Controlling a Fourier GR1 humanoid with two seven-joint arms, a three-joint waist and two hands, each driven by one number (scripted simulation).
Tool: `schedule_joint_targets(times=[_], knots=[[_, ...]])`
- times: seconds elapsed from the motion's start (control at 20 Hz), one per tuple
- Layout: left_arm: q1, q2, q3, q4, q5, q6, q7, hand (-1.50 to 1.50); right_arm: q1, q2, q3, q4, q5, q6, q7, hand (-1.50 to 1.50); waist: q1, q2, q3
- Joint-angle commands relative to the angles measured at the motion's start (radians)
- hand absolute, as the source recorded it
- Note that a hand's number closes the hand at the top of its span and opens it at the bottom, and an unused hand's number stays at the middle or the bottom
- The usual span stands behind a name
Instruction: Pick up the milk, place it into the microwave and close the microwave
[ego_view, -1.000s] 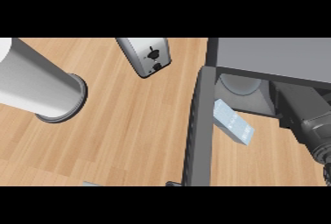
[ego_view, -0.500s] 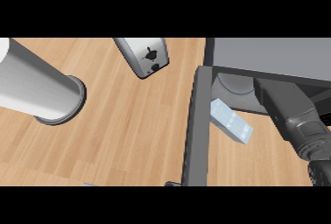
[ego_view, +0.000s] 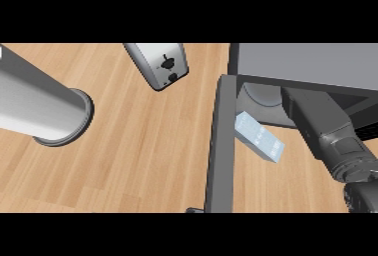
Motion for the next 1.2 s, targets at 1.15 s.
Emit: schedule_joint_targets(times=[1.15], knots=[[0.055,-0.185,-0.233,0.113,-0.274,-0.300,-0.084,-1.50,0.228,0.146,-0.077,-0.066,-0.127,0.591,-0.175,-1.50,-0.156,-0.087,-0.036]])
